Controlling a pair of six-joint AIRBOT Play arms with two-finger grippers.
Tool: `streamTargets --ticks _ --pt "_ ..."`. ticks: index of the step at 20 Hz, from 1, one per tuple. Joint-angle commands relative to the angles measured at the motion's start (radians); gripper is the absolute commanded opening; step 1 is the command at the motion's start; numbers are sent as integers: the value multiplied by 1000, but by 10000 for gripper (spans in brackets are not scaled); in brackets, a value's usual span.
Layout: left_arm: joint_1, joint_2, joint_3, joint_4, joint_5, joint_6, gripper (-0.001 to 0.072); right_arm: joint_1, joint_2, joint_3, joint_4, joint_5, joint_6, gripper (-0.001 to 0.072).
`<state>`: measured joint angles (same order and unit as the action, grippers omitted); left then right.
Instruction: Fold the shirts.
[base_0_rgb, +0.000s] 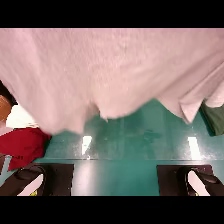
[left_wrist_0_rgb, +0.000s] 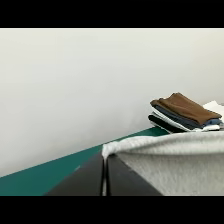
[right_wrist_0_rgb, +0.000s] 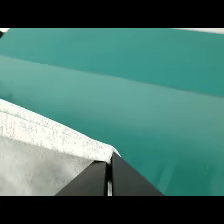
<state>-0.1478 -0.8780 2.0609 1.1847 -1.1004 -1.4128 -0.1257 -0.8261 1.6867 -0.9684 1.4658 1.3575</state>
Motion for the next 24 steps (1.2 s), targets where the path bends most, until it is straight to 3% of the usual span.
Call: streamTargets --ticks 1,4,6,10,13,17,20,24 --pt "1 -26 -136 71 -37 6 20 -19 -105 25 -2 166 64 14" --pt "1 -152 -330 118 -128 6 21 -18 -276 -33 0 200 67 13" --pt "1 -269 -445 122 -122 6 21 -18 -400 -123 0 172 66 14" --pt "1 -569 -525 128 61 6 21 2 -615 -257 0 -22 25 14" --pt "1 -702 -525 126 214 6 21 66 -718 -239 0 -118 -11 14" --pt "1 -726 -524 146 296 6 21 172 -827 -110 -2 -185 -13 14" --pt "1 -724 -496 172 228 6 21 219 -862 -23 -9 -207 -17 13" --pt "1 -656 -397 210 117 -29 20 245 -799 47 -138 -174 -29 13"
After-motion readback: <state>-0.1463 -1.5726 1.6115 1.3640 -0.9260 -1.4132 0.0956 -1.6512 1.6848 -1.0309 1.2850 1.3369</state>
